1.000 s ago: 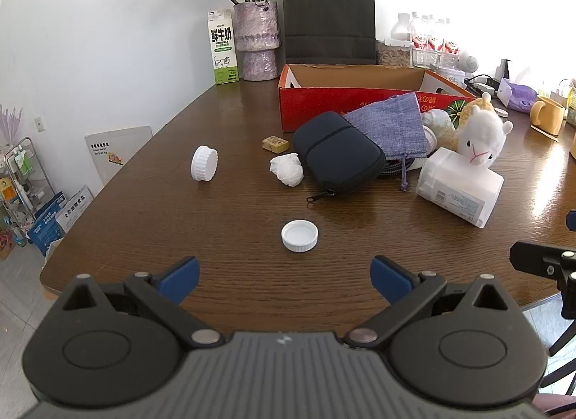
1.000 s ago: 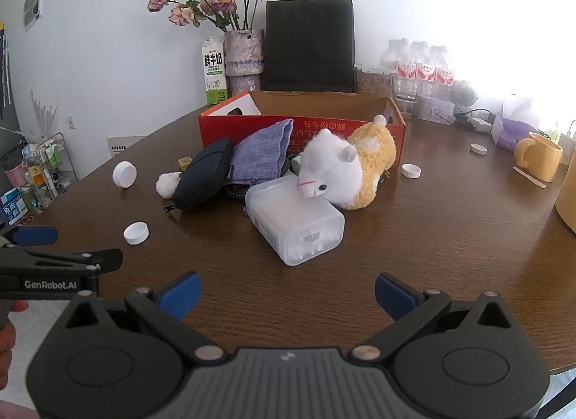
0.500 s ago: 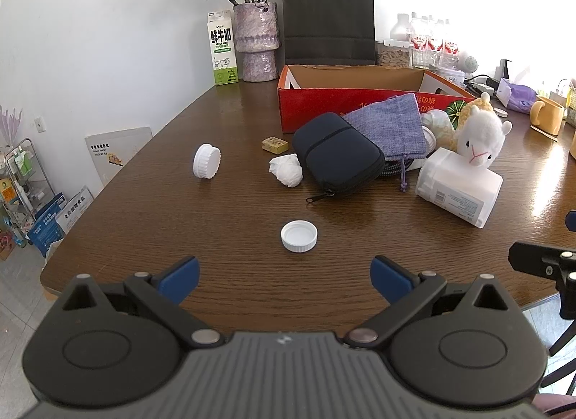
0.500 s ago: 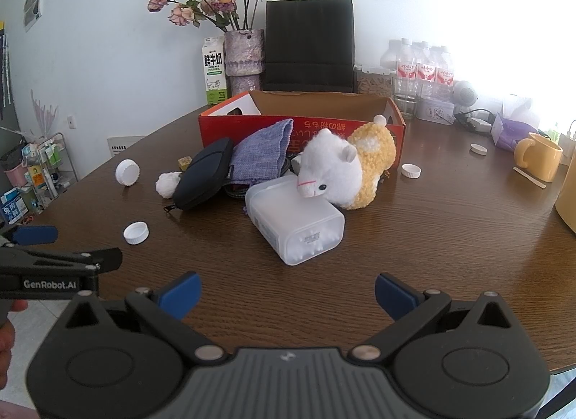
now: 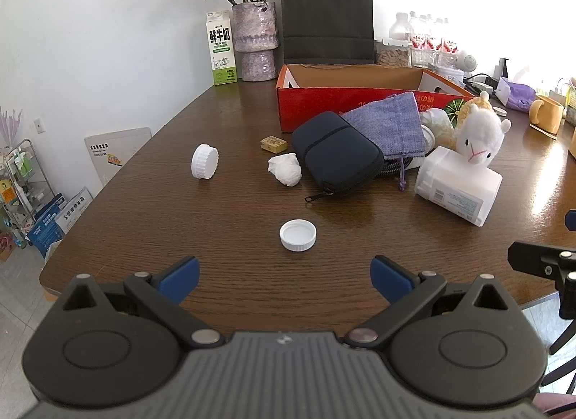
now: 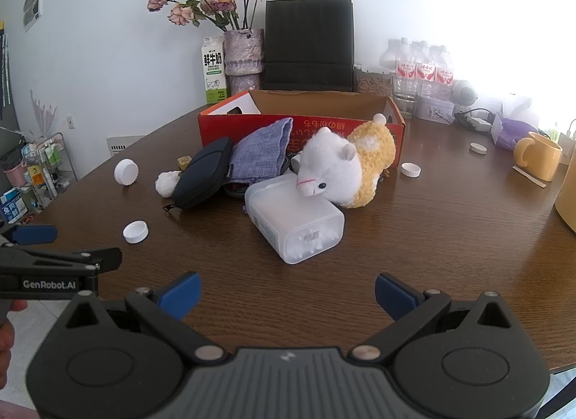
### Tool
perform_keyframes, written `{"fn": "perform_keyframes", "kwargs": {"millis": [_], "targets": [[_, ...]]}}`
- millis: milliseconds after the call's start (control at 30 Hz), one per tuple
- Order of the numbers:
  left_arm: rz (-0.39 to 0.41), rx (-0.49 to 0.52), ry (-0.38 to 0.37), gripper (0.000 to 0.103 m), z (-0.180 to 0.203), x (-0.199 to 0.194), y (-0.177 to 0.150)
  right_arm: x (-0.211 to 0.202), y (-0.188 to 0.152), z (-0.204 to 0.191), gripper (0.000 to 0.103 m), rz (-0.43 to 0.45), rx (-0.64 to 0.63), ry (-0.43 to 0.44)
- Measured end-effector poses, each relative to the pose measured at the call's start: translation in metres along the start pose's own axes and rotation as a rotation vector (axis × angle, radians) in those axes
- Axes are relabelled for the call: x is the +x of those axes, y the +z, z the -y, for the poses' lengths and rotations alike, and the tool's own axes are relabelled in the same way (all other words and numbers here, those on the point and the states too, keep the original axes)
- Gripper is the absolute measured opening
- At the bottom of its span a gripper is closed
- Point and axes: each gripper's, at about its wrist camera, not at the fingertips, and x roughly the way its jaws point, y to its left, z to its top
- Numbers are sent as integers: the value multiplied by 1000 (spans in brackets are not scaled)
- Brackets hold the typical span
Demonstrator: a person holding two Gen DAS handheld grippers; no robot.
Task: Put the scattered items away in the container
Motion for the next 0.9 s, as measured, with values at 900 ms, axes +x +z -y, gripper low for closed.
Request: {"fn": "perform_keyframes", "kwargs": {"millis": [900], "targets": [[-60, -41, -32, 68, -1, 66, 17, 98, 24, 12, 103, -14, -35, -6]]}}
